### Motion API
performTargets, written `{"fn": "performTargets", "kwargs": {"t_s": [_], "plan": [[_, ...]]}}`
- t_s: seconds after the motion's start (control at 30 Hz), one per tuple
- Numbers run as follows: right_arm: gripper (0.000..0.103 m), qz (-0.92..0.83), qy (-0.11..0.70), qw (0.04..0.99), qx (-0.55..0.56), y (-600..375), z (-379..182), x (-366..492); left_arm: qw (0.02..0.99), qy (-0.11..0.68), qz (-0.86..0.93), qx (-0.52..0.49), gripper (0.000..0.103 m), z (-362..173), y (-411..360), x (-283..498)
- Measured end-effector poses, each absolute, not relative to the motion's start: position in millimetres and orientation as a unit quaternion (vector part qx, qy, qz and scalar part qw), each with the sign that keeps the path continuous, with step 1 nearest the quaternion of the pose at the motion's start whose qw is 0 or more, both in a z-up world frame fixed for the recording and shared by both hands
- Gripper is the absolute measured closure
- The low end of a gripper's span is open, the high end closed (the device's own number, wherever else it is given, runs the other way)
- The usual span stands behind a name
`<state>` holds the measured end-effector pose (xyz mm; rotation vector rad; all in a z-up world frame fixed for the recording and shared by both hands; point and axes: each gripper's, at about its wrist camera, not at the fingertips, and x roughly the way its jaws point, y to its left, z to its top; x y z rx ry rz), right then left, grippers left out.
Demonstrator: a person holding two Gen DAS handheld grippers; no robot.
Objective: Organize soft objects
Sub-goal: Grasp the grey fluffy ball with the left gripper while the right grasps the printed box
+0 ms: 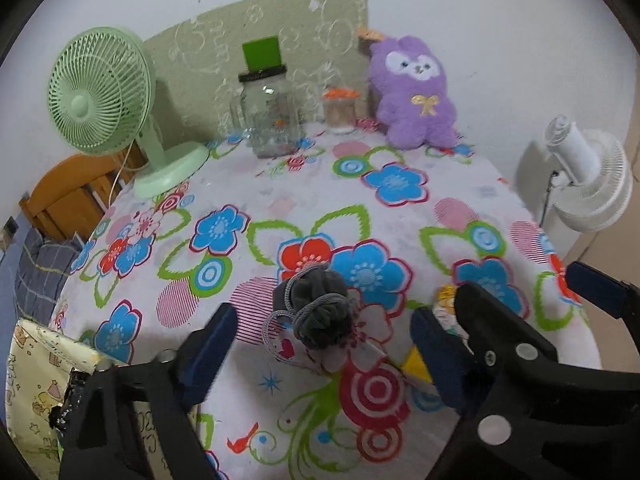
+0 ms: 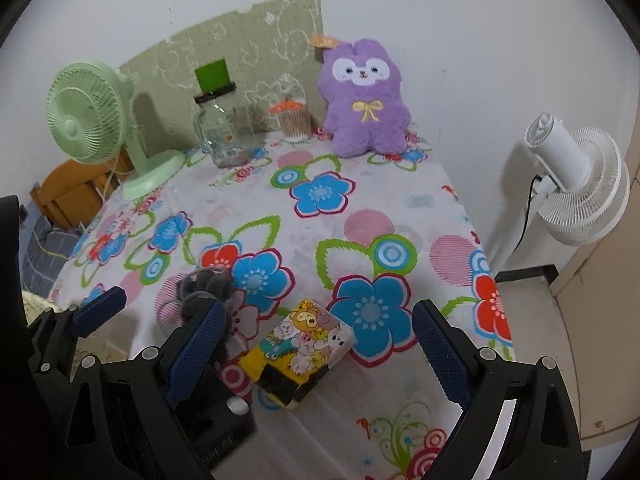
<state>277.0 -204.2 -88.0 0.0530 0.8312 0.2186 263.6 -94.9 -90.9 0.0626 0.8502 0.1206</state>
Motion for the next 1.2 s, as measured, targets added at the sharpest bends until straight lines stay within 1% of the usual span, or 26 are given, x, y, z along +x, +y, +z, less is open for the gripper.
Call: {"fn": "performTargets", "kwargs": {"t_s": [0.27, 0.33, 0.53, 0.6, 0.63, 0.7, 0.77, 0.8, 0.87, 0.97, 1.07, 1.2], "plan": [[0.007, 0.102, 0.420, 0.901, 0.036, -201.8, -107.5, 294.6, 0.900, 0.429, 0.082, 0.018, 0.015, -111.8, -86.4, 281.8], [0.010, 0.103, 0.422, 0.900, 0.032, -201.2, -110.8, 297.2, 0.899, 0.431, 0.080, 0.018, 0.015, -115.5, -86.6, 285.0], [0.012, 0.102, 0.427, 0.898, 0.038, -203.1, -120.0, 302.4, 0.892, 0.448, 0.063, 0.000, 0.016, -126.6, -86.8, 292.8], [0.012, 0.103, 0.430, 0.896, 0.040, -203.4, -122.3, 303.6, 0.894, 0.444, 0.062, 0.000, 0.022, -128.3, -87.5, 293.1], [0.012, 0.105, 0.431, 0.895, 0.041, -203.7, -123.5, 303.9, 0.897, 0.438, 0.064, 0.001, 0.027, -128.3, -87.5, 292.5], [0.012, 0.105, 0.429, 0.896, 0.040, -203.6, -124.5, 303.7, 0.896, 0.439, 0.062, 0.000, 0.031, -129.7, -86.9, 292.9], [0.012, 0.106, 0.431, 0.895, 0.040, -203.0, -125.8, 304.3, 0.897, 0.437, 0.068, 0.004, 0.045, -130.3, -86.0, 293.2], [0.012, 0.108, 0.432, 0.895, 0.040, -202.4, -126.8, 304.4, 0.896, 0.438, 0.071, 0.005, 0.045, -130.6, -85.6, 293.5], [0.012, 0.108, 0.431, 0.895, 0.040, -201.8, -127.3, 304.3, 0.895, 0.440, 0.069, 0.003, 0.050, -131.2, -84.6, 293.6], [0.012, 0.113, 0.431, 0.894, 0.045, -202.4, -127.6, 304.5, 0.894, 0.442, 0.070, 0.003, 0.055, -130.9, -84.6, 292.9], [0.012, 0.115, 0.432, 0.894, 0.043, -201.6, -127.6, 303.6, 0.893, 0.444, 0.078, 0.001, 0.057, -130.3, -83.8, 289.1], [0.012, 0.122, 0.436, 0.891, 0.020, -191.9, -129.1, 299.8, 0.891, 0.448, 0.077, -0.005, 0.058, -130.1, -83.8, 274.3]]}}
